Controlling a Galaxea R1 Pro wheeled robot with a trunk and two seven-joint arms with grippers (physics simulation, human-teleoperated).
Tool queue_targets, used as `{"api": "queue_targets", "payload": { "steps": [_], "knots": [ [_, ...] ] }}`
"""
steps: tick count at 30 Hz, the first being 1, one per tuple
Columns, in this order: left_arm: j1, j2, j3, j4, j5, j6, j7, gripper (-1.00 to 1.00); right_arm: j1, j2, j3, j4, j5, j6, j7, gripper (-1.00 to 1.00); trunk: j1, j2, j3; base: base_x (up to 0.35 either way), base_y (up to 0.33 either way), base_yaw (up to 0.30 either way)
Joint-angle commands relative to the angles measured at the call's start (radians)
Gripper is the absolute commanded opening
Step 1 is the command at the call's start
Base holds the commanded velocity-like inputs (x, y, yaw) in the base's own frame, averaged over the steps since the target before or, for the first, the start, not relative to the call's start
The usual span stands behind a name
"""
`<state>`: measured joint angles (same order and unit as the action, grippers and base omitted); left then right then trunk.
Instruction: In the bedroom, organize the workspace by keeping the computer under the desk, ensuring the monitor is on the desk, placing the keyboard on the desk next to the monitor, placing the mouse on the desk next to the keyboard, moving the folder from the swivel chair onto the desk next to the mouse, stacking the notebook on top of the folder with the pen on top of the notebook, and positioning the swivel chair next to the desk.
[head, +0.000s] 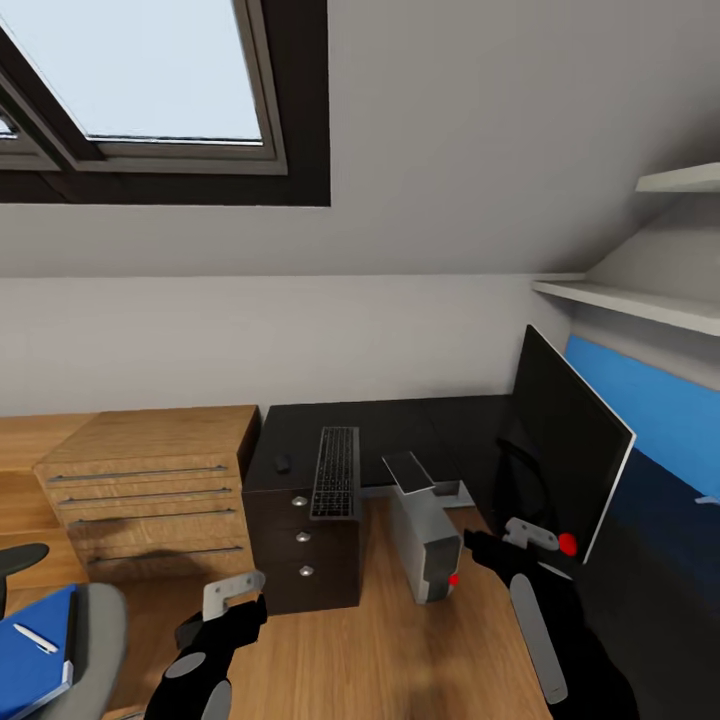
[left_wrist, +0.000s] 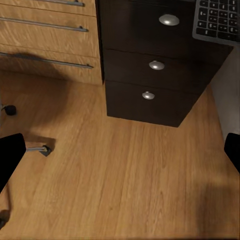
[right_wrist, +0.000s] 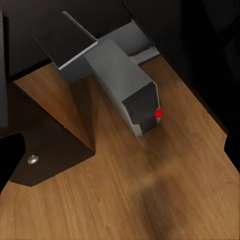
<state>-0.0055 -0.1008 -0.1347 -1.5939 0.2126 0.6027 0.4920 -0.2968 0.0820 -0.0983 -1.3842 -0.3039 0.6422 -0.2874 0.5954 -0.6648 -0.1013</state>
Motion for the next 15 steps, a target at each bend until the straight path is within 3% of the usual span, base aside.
{"api": "queue_targets", "payload": {
  "steps": [1, 9, 15],
  "knots": [
    [-0.001, 0.000, -0.008, 0.000, 0.010, 0.002, 0.009, 1.00, -0.001, 0.000, -0.001, -0.001, -0.011, -0.006, -0.008, 1.00, 0.000, -0.002, -0.002, 0.000, 0.000, -0.035],
    [-0.001, 0.001, -0.022, 0.004, 0.011, 0.002, 0.010, 1.00, -0.001, -0.001, -0.004, -0.002, -0.012, -0.026, -0.011, 1.00, 0.000, -0.002, -0.001, 0.000, 0.000, -0.033],
    [-0.001, 0.001, -0.022, 0.005, 0.011, 0.003, 0.010, 1.00, -0.001, 0.002, -0.004, -0.001, -0.014, -0.031, -0.013, 1.00, 0.000, -0.002, 0.004, 0.000, 0.000, -0.188]
  ]
}}
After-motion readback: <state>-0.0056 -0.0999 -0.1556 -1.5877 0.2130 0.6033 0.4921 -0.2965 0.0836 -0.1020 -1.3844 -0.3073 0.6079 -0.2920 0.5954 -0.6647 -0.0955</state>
